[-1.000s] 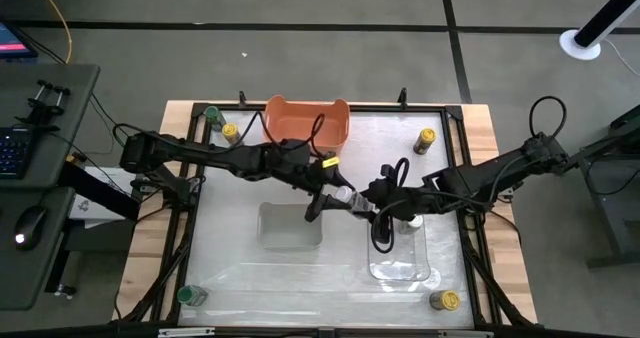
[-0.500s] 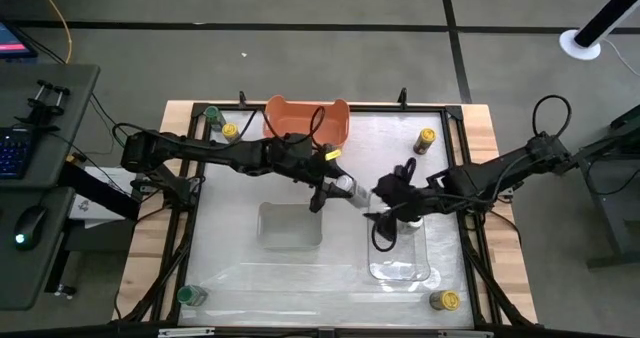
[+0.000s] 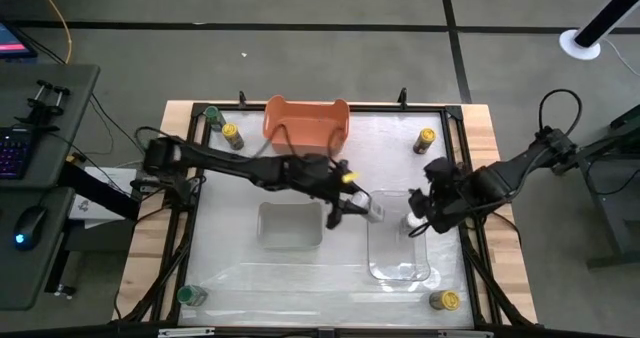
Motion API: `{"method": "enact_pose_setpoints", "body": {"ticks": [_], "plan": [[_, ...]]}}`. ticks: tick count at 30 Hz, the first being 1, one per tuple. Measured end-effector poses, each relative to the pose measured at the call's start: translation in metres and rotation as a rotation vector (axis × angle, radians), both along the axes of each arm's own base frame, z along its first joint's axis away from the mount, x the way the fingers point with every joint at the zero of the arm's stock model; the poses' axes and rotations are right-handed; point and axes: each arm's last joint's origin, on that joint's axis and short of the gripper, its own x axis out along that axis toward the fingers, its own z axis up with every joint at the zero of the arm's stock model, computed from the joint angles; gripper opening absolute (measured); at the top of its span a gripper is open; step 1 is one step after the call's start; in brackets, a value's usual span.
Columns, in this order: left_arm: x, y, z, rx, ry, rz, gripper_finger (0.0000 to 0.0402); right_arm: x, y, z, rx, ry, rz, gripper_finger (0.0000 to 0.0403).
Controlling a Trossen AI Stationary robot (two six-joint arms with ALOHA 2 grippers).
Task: Sort spices by type
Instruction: Put the white seasoning bottle into the transparent bin
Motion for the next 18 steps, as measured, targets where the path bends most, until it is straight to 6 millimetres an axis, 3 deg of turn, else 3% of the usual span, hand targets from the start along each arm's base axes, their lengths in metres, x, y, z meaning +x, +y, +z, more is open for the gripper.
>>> {"method": "enact_pose_setpoints", "body": {"ticks": [4,8,12,18], "plan": [[0.036,-0.013,-0.008,0.067,-0.014,-0.045,0.0167,-0.006,0.002,-0.006,0.132,0.134,-0.015,0.0318],[0.065,-0.018,-0.015,0.143,0.017,-0.081,0.0167,-0.009,0.005,-0.016,0.238,0.266,0.035,0.0262],[0.076,-0.017,-0.032,0.22,0.122,-0.089,0.0167,-0.012,0.008,-0.031,0.297,0.38,0.048,0.0174],[0.072,-0.013,-0.037,0.323,0.209,-0.047,0.0167,-0.018,0.011,-0.059,0.337,0.496,0.051,0.0016]]}}
